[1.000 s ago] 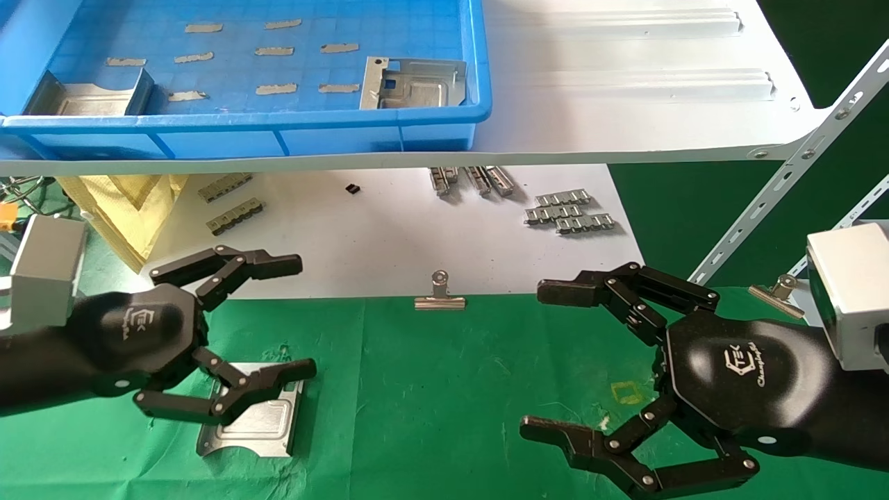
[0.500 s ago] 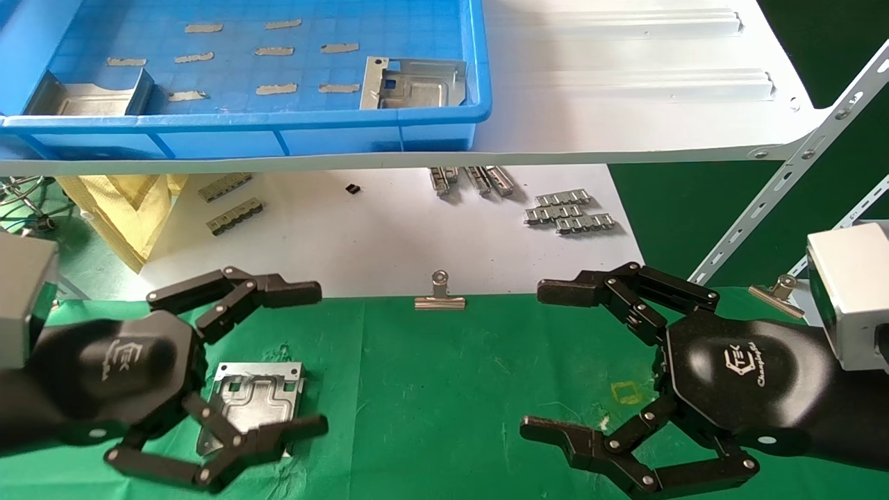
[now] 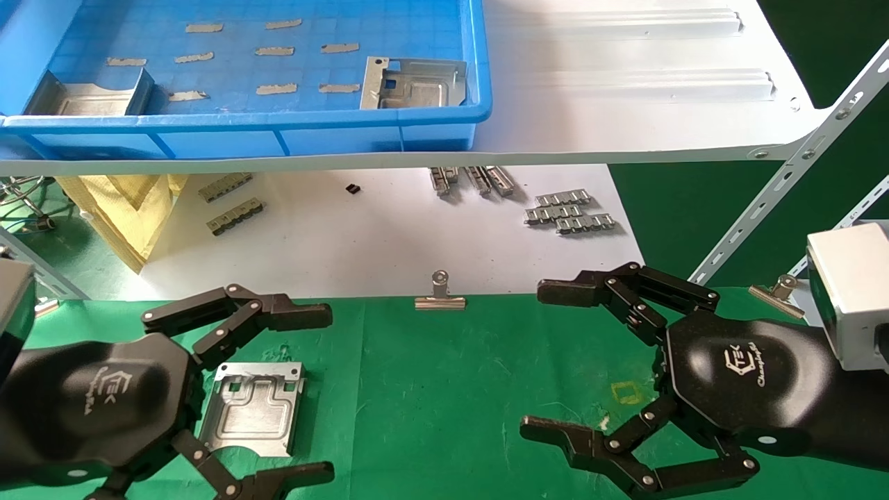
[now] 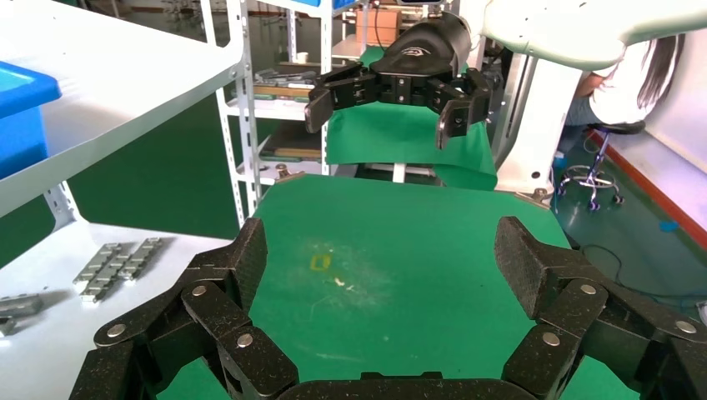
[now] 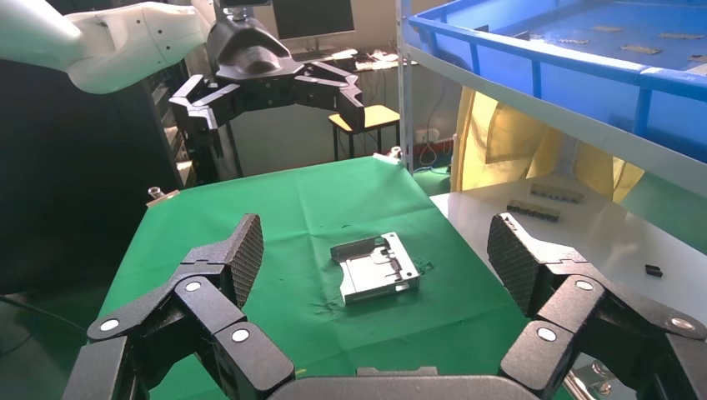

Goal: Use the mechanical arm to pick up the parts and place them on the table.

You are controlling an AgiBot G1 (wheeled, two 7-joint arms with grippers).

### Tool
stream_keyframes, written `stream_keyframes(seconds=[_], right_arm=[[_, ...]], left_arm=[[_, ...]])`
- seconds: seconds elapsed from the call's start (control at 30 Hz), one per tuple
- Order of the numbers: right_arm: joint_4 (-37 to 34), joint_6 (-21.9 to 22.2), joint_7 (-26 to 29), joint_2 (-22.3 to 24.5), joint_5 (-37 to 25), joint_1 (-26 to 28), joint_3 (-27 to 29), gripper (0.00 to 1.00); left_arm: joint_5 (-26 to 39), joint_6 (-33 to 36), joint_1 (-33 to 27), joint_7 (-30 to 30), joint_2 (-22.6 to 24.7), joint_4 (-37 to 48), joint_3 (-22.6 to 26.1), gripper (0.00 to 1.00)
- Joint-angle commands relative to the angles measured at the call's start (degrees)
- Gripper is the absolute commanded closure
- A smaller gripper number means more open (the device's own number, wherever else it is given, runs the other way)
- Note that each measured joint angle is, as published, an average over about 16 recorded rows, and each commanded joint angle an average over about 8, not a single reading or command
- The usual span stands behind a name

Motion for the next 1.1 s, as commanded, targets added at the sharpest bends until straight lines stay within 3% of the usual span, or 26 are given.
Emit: stream_keyframes(seconds=[0.03,1.1], right_arm=[[0.00,0.00,0.00,0.00,0.00,0.00,0.00,0.00],[0.00,0.00,0.00,0.00,0.00,0.00,0.00,0.00]], left_arm=[[-0.03,-0.03,0.03,0.02,-0.02,0.01,-0.02,0.00],[0.20,0.14,-0.60,0.52,0.23,1.39,0.65,0.00]])
